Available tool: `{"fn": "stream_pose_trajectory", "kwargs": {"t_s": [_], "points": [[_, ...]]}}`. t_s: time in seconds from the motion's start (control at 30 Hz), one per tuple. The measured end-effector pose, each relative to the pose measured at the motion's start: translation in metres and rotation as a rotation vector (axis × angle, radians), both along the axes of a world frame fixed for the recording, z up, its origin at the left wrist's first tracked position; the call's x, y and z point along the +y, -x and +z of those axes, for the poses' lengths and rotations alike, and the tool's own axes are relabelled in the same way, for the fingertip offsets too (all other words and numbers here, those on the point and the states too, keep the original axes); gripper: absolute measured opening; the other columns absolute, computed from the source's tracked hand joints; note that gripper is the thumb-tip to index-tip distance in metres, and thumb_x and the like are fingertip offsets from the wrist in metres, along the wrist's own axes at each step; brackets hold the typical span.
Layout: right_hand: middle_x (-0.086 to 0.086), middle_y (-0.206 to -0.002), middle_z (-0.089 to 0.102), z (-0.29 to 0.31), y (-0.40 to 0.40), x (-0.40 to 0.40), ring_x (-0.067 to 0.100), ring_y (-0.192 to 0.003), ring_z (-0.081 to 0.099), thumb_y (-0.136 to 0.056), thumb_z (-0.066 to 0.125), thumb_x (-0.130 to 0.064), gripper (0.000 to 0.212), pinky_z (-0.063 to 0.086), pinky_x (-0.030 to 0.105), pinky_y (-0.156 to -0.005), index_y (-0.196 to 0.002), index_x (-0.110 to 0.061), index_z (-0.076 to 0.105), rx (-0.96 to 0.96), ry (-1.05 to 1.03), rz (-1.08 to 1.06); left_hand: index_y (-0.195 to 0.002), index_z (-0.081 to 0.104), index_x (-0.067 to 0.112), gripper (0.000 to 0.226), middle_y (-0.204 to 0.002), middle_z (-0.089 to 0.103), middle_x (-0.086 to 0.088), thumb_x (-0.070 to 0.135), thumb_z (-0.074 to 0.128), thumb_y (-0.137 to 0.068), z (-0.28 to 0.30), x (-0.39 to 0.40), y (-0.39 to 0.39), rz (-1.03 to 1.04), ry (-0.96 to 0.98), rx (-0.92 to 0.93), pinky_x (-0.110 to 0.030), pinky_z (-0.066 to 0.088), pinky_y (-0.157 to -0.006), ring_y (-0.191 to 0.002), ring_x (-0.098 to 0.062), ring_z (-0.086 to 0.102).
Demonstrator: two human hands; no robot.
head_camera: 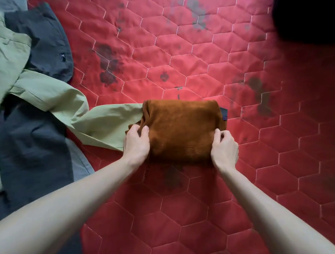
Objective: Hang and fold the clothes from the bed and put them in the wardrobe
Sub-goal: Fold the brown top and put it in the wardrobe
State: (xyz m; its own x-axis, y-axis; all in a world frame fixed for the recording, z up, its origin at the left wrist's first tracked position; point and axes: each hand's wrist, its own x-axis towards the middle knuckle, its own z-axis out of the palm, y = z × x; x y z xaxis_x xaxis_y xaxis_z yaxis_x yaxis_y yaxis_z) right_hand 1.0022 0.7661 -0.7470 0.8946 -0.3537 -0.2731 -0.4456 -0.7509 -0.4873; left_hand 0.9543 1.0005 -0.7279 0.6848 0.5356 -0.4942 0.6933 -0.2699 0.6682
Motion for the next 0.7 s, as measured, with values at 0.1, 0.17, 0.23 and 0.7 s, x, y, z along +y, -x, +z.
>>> {"fn": "stream_pose_trajectory", "kwargs": {"t_s": [0.1, 0.17, 0.23, 0.7], "points": [[0.01, -0.128, 0.06, 0.015, -0.003, 0.012, 0.034, -0.119, 0.056, -0.105, 0.047, -0.025, 0.027, 0.041, 0.044, -0.098, -0.128, -0.013, 0.057, -0.38, 0.108, 0.13, -0.127, 0.052, 0.012, 0.03, -0.13, 0.052, -0.011, 0.023, 0.054, -0.1, 0.02, -0.014, -0.002, -0.145, -0.455, -0.276, -0.041, 0.035, -0.102, -0.124, -0.029, 0.045], [0.01, -0.141, 0.056, 0.021, -0.01, 0.03, 0.029, -0.134, 0.049, -0.101, 0.049, -0.013, 0.037, 0.036, 0.038, -0.111, -0.137, -0.01, 0.058, -0.596, 0.117, 0.482, -0.136, 0.052, 0.007, 0.04, -0.139, 0.052, -0.011, 0.015, 0.052, -0.097, 0.02, -0.027, -0.006, -0.535, -0.584, -0.524, -0.041, 0.037, -0.112, -0.131, -0.027, 0.045], [0.007, -0.154, 0.05, 0.015, -0.013, 0.048, 0.024, -0.149, 0.038, -0.1, 0.047, -0.011, 0.047, 0.029, 0.037, -0.121, -0.146, -0.011, 0.054, -0.564, 0.114, 0.854, -0.142, 0.051, 0.001, 0.051, -0.146, 0.052, -0.016, 0.015, 0.044, -0.094, 0.005, -0.04, -0.009, -0.819, -0.638, -0.458, -0.045, 0.035, -0.119, -0.14, -0.03, 0.045], [-0.003, -0.174, -0.003, -0.027, -0.062, 0.017, 0.014, -0.159, -0.006, -0.094, 0.035, -0.08, 0.087, 0.004, 0.057, -0.127, -0.163, -0.044, -0.003, 0.169, 0.013, 0.376, -0.164, 0.004, 0.031, 0.087, -0.171, 0.003, -0.005, 0.075, 0.033, -0.094, -0.039, -0.025, -0.014, -0.385, -0.594, 0.065, -0.052, 0.011, -0.124, -0.157, -0.026, 0.005]]}}
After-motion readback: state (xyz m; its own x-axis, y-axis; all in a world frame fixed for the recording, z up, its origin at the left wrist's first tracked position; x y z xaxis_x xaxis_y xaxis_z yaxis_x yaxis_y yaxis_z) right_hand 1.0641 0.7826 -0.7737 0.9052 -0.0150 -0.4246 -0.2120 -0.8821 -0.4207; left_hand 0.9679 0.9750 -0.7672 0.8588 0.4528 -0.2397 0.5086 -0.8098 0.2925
